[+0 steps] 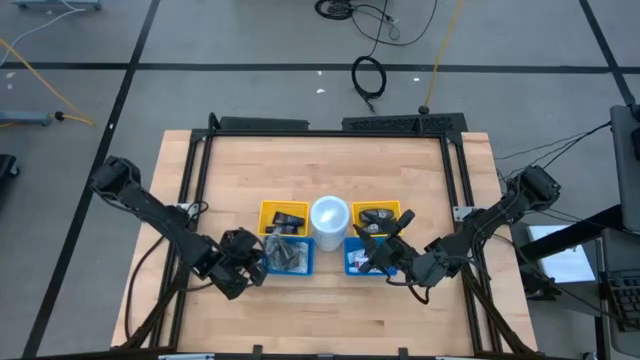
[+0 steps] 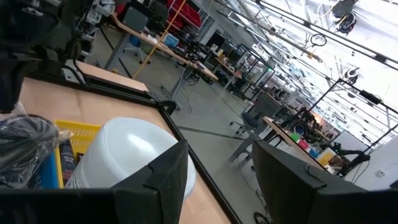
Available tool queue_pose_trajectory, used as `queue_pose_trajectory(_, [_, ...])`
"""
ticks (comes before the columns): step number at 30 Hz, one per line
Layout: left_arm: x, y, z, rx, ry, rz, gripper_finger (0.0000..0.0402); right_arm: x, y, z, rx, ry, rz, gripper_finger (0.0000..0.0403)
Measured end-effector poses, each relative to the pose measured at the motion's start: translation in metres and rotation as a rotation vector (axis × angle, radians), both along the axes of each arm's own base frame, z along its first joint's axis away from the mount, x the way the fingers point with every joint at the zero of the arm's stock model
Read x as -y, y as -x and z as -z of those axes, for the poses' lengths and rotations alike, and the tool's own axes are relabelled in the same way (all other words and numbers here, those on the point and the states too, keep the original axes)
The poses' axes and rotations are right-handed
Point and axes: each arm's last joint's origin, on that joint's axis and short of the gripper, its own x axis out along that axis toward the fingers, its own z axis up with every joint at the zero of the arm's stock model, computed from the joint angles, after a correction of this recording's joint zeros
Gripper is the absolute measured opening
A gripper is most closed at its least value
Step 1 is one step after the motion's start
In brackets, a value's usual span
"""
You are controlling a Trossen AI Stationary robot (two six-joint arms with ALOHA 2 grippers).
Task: Pick & Place Travel size toiletries
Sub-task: Return to Home Position
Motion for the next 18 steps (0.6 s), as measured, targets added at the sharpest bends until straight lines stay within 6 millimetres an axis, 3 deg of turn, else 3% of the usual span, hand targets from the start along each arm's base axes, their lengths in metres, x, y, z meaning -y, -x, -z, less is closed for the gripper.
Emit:
queue_pose_trajectory(5, [0.0000, -0.0017, -0.0017, 0.014, -0.055, 0.048, 0.0017, 0.0000, 0.0000, 0.0000, 0.003, -0.003, 0.000, 0.0171])
queue_pose_trajectory(18, [0.0059, -0.0096, -0.0066, 0.087, -0.045, 0.115, 0.0180, 0.0000, 0.0000, 0.0008, -0.001, -0.002, 0.000, 0.0171])
